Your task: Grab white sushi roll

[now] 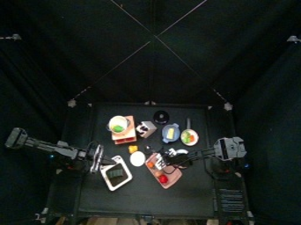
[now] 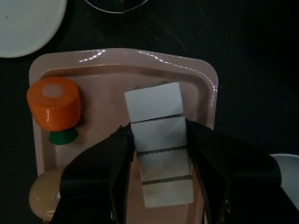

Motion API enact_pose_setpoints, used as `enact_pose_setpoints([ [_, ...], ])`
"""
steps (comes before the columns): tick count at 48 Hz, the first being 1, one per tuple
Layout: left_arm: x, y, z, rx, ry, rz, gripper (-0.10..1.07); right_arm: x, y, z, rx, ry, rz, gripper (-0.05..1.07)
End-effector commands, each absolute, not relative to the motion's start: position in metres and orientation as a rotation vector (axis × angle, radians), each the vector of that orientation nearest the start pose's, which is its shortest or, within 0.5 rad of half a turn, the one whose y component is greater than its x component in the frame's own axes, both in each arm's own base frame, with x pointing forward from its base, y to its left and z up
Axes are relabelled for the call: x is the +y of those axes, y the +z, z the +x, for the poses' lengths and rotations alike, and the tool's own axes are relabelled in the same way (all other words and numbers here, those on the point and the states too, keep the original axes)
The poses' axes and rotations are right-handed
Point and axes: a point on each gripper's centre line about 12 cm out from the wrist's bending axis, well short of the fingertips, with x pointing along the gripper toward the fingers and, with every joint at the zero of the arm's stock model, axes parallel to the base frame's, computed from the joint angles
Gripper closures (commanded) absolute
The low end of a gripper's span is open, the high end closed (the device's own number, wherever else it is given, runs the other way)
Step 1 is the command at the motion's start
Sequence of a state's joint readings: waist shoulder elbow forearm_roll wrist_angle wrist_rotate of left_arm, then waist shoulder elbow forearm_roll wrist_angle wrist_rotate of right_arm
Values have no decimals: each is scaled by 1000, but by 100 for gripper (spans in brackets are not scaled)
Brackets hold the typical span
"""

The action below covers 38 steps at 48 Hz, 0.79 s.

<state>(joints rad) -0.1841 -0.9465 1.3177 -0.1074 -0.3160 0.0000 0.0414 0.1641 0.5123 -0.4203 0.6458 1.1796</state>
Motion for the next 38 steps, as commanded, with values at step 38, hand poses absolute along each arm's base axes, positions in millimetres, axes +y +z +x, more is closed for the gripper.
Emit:
enact_pose_setpoints([
  [38,-31,241,188,44,-146,-98,100,-15,164,385,1014,-691,588,47],
])
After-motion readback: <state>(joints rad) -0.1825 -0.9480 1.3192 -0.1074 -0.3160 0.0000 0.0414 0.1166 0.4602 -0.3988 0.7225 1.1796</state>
